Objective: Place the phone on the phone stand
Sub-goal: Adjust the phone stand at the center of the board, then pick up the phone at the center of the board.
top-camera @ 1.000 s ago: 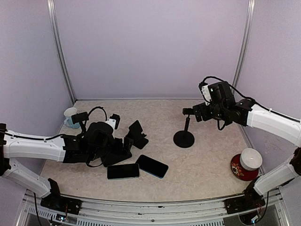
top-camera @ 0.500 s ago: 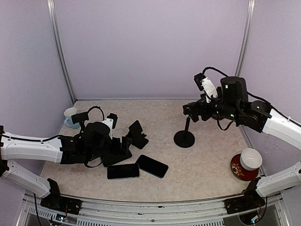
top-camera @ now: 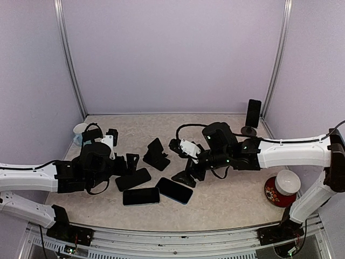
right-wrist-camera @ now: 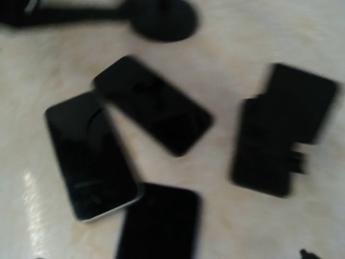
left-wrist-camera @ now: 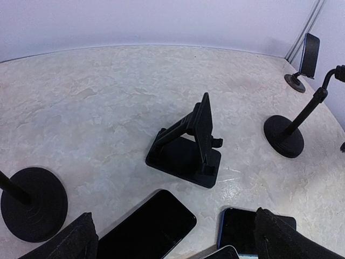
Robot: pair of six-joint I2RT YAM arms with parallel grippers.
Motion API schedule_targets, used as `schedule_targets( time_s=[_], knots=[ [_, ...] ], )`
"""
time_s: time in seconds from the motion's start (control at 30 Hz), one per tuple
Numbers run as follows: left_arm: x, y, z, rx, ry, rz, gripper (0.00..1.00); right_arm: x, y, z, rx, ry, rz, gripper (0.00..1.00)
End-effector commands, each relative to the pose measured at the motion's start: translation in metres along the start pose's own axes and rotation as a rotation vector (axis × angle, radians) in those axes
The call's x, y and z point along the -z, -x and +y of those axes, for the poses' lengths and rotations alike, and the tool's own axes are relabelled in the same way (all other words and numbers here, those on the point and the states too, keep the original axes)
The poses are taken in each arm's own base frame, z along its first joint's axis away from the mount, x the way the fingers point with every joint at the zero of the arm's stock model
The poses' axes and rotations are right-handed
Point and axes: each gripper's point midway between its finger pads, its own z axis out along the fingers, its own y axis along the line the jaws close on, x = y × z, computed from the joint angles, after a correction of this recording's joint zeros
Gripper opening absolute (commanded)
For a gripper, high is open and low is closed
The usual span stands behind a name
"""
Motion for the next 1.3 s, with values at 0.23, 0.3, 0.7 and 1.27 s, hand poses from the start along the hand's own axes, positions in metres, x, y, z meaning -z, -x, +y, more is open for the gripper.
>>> schedule_targets(
  time_s=[0.23,0.3,0.7,1.27],
  knots=[
    [0.012,0.002,0.014,0.049,0.008,-0.026,0.99,-0.074,-0.025,0.054,0.208,0.306,-0.091,1.0],
    [0.013,0.002,0.014,0.049,0.009,-0.026,0.99,-0.083,-0.027,0.061,0.219,0.356,-0.098,1.0],
    [0.017,-0.002,0.023,0.06,0.015,-0.033,0.99,-0.129,-0.057,0.074,0.225,0.387,-0.036,1.0],
    [0.018,-0.004,0.03,0.067,0.018,-0.034,0.99,-0.156,-0.083,0.072,0.223,0.341,0.041,1.0]
  ],
)
